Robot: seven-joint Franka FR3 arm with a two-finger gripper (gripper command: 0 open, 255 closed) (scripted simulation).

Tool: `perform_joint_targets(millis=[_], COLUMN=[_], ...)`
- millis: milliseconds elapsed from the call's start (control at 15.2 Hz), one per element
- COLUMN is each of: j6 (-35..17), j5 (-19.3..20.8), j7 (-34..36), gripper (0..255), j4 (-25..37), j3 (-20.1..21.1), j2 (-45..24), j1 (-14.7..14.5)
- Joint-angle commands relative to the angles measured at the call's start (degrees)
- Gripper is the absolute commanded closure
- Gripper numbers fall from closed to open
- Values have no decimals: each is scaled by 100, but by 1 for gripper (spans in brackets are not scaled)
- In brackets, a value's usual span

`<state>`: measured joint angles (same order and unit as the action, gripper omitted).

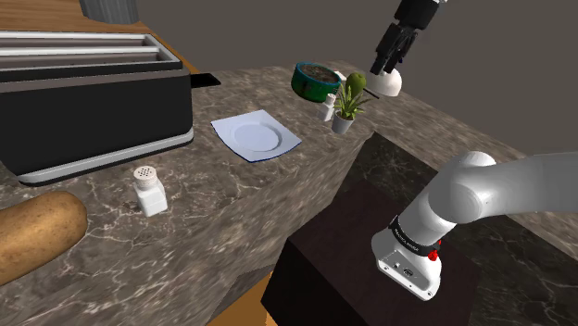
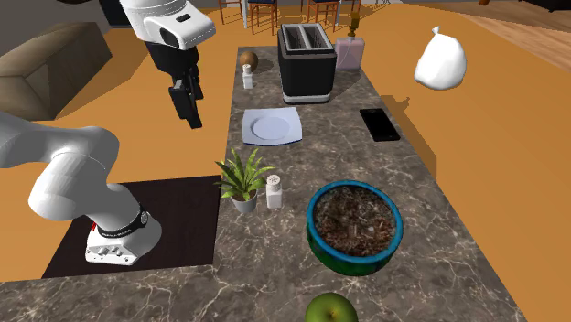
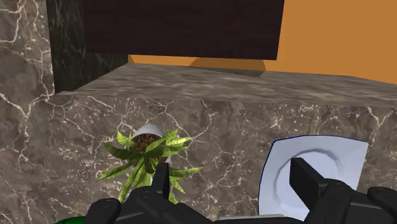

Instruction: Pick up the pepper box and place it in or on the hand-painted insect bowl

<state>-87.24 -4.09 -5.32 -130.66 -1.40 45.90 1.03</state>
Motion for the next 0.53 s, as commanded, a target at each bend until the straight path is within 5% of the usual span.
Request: perform_joint_targets(millis=[0,462], j6=[0,-1777], j5=[0,197], j7=[0,-329], gripper=[0,0], j4=[0,-1040], j3=[0,-221], j2=[0,-259], j1=[0,129])
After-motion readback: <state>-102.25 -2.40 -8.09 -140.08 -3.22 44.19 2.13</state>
